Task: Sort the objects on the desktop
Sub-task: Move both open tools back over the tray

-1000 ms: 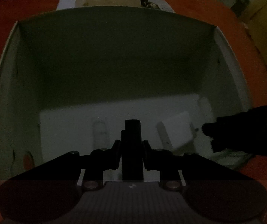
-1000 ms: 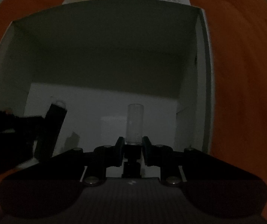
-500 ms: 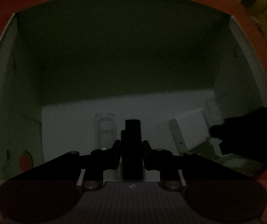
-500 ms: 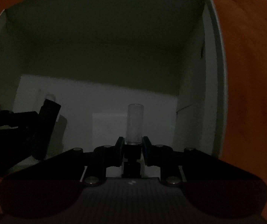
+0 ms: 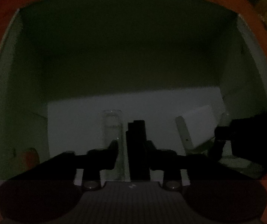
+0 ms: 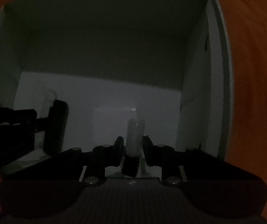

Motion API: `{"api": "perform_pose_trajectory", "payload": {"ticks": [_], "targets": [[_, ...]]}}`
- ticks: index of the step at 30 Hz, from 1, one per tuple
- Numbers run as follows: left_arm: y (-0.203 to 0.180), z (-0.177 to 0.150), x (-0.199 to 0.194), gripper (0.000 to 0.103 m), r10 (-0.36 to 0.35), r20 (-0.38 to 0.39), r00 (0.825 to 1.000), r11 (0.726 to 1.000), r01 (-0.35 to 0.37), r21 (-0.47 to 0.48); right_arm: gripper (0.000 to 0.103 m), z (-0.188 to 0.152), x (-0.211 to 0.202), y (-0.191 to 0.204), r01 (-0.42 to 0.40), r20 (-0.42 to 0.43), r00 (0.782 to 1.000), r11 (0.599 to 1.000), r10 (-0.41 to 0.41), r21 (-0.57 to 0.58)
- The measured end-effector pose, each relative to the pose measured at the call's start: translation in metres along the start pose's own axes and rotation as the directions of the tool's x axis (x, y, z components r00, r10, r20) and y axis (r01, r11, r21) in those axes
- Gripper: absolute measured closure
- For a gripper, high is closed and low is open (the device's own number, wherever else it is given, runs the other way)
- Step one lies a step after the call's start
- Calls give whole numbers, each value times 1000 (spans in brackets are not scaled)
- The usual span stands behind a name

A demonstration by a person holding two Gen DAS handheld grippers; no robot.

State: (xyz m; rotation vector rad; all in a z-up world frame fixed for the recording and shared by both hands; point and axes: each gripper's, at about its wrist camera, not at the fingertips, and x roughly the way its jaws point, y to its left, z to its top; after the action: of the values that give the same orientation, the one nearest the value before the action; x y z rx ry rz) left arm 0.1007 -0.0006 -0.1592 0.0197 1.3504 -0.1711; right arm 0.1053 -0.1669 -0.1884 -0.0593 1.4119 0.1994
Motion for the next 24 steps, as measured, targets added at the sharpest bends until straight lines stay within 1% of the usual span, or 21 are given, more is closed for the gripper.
{"api": "perform_pose_trajectory", "payload": {"ticks": [3,6,10,12,16,18,21,24], "targets": [[4,-2,-18,67,-30,36,999,999,30,-14,74,8,-12,0,-30,19,999,999,30,24],[2,6,-37,67,-68,79,995,997,69,-17,74,17,-32,-4,-60,60,996,998,58,34],[3,32,-64,67,-92,159,983,995,98,-28,74,40,-62,-14,-104,131,987,991,92,87],[5,48,-74,67,-95,190,977,994,104,-38,74,53,-80,-22,-135,178,977,984,114,116],[10,82,-87,67,-104,225,969,990,122,-66,72,80,-110,-42,-155,258,959,979,117,131],[9,98,-89,67,-119,235,965,988,140,-71,71,96,-122,-57,-145,284,953,980,102,136],[5,125,-87,67,-142,250,958,985,162,-59,70,119,-125,-68,-128,304,950,981,78,149],[-5,152,-73,67,-146,250,957,986,161,-43,69,148,-122,-82,-109,301,952,982,59,153]]}}
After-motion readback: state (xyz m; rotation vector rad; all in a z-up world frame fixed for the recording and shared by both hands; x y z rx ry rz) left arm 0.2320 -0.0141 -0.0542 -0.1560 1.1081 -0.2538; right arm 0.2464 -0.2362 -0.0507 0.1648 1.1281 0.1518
